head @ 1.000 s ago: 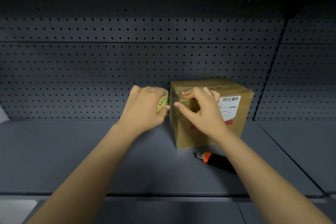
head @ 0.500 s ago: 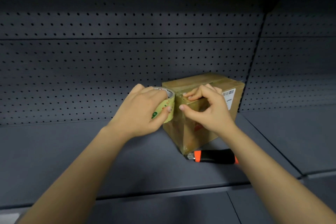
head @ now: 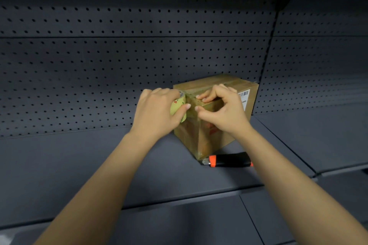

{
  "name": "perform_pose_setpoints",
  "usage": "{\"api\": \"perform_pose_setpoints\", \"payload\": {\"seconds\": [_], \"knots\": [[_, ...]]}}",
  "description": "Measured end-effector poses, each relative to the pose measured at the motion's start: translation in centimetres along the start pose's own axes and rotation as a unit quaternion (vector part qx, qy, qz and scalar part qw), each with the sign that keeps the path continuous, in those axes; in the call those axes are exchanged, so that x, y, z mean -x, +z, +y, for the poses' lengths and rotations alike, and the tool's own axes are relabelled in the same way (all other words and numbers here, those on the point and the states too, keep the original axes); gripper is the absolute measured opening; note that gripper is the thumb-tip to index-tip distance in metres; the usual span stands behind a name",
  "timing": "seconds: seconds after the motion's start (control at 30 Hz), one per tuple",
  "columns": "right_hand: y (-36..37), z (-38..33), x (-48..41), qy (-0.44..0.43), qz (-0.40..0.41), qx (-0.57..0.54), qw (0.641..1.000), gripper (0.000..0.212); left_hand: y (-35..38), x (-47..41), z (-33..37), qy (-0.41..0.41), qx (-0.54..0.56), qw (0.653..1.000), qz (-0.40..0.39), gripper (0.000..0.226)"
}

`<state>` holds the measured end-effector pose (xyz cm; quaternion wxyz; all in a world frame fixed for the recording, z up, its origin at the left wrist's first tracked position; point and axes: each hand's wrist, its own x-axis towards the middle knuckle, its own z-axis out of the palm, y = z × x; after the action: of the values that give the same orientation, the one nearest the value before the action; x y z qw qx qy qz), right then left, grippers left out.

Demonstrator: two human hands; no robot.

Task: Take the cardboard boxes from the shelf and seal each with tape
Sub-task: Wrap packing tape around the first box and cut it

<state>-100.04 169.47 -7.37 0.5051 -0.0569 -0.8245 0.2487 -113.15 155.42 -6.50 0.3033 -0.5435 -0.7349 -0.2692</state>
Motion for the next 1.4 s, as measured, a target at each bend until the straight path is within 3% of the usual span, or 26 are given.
{"api": "perform_pose_setpoints", "payload": {"seconds": [0.17, 0.23, 0.4, 0.53, 0.67, 0.9, 1.1, 1.3, 1.4], "knots": [[1.3, -1.3, 0.3, -0.024, 0.004, 0.186, 0.982, 0.018, 0.2, 0.0, -1.0, 0.029, 0.006, 0.999, -0.022, 0.042], [2.0, -1.3, 0.8, -0.022, 0.026, 0.214, 0.976, 0.02, 0.4, 0.2, -1.5, 0.039, 0.036, 0.998, -0.036, 0.037], [2.3, -0.9, 1.1, 0.003, 0.011, 0.148, 0.989, 0.024, 0.6, 1.0, -2.5, 0.011, 0.072, 0.997, -0.022, 0.042], [1.3, -1.0, 0.3, 0.018, -0.019, 0.097, 0.995, 0.023, 0.2, 0.1, -2.1, 0.049, 0.059, 0.995, 0.057, 0.028], [0.7, -0.9, 0.3, 0.035, -0.015, 0.062, 0.997, 0.021, -0.5, 0.1, -1.3, 0.061, 0.041, 0.995, 0.062, 0.033], [-0.7, -0.8, 0.8, 0.047, -0.03, -0.042, 0.998, 0.01, -0.7, 1.4, 0.1, 0.023, 0.02, 0.995, 0.092, 0.021], [-0.9, -0.5, 1.0, 0.042, -0.026, -0.041, 0.998, 0.006, 0.3, 0.8, 0.3, 0.017, 0.033, 0.996, 0.085, 0.024], [0.2, -1.3, 0.9, 0.055, 0.031, -0.029, 0.998, 0.008, 0.2, 0.5, 0.2, 0.038, 0.015, 0.995, 0.091, 0.024], [-0.1, -2.0, 0.9, 0.056, 0.014, -0.004, 0.998, 0.006, 0.2, 0.3, 0.3, 0.031, 0.013, 0.996, 0.079, 0.025]]}}
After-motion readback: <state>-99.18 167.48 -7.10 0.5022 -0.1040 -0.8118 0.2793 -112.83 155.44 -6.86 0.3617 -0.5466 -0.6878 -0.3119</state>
